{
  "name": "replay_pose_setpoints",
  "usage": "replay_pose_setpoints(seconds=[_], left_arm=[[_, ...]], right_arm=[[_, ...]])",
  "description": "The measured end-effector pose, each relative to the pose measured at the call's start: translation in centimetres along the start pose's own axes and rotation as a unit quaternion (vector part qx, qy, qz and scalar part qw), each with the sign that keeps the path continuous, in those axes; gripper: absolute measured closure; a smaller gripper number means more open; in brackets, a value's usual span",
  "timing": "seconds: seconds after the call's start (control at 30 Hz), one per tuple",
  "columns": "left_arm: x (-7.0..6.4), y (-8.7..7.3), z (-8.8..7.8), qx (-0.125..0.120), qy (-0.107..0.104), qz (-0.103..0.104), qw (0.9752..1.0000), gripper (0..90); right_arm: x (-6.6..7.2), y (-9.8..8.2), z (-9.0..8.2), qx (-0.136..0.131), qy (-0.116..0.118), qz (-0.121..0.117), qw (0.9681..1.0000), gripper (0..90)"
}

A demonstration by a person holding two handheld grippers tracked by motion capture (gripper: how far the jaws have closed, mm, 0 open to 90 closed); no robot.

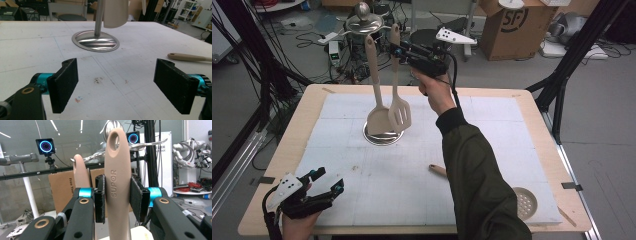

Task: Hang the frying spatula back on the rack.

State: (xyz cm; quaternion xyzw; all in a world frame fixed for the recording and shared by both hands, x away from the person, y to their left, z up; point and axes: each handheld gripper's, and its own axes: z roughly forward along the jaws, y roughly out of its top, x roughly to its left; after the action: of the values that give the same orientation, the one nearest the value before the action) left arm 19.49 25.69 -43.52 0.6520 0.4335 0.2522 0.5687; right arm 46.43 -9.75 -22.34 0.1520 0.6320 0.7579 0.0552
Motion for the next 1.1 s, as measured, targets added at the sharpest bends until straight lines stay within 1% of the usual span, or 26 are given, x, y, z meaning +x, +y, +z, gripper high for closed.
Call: replay_pose_setpoints(seconds=[0.07, 0.23, 0.37, 0.53, 0.6, 0.73, 0.8, 0.93, 1.0, 1.1], left_arm=[[0.0, 0.0, -0.1, 0.001, 0.002, 0.000, 1.0000, 20.2], [0.0, -0.1, -0.3, 0.001, 0.006, -0.001, 1.0000, 20.2], [0.0, -0.2, -0.3, 0.002, 0.008, -0.002, 1.0000, 20.2], [0.1, -0.3, -0.4, 0.005, 0.010, -0.002, 0.9999, 20.2], [0.1, -0.3, -0.5, 0.006, 0.012, -0.004, 0.9999, 20.2], [0.1, -0.4, -0.5, 0.006, 0.013, -0.003, 0.9999, 20.2], [0.1, -0.4, -0.5, 0.006, 0.013, -0.004, 0.9999, 20.2], [0.0, -0.3, -0.5, 0.005, 0.011, -0.001, 0.9999, 20.2], [0.0, -0.3, -0.5, 0.005, 0.011, 0.000, 0.9999, 20.2], [0.0, -0.3, -0.5, 0.004, 0.010, -0.001, 0.9999, 20.2]], right_arm=[[-0.2, 0.0, 0.0, -0.003, 0.001, 0.001, 1.0000, 68.4], [-0.6, 0.1, 0.2, 0.005, 0.011, 0.004, 0.9999, 68.4], [-0.9, 0.1, 0.3, 0.006, 0.018, 0.006, 0.9998, 68.5], [-1.2, -0.2, 0.5, 0.014, 0.026, 0.009, 0.9995, 68.4], [-1.4, -0.3, 0.5, 0.012, 0.027, 0.009, 0.9995, 68.4], [-1.2, -0.1, 0.7, 0.015, 0.031, 0.012, 0.9993, 68.5], [-1.0, 0.0, 0.8, 0.018, 0.036, 0.007, 0.9992, 68.5], [-0.6, 0.1, 0.9, 0.026, 0.037, -0.004, 0.9990, 68.5], [-0.5, 0.0, 1.0, 0.031, 0.034, -0.002, 0.9989, 68.5], [-0.2, 0.1, 1.1, 0.033, 0.039, -0.005, 0.9987, 68.5]])
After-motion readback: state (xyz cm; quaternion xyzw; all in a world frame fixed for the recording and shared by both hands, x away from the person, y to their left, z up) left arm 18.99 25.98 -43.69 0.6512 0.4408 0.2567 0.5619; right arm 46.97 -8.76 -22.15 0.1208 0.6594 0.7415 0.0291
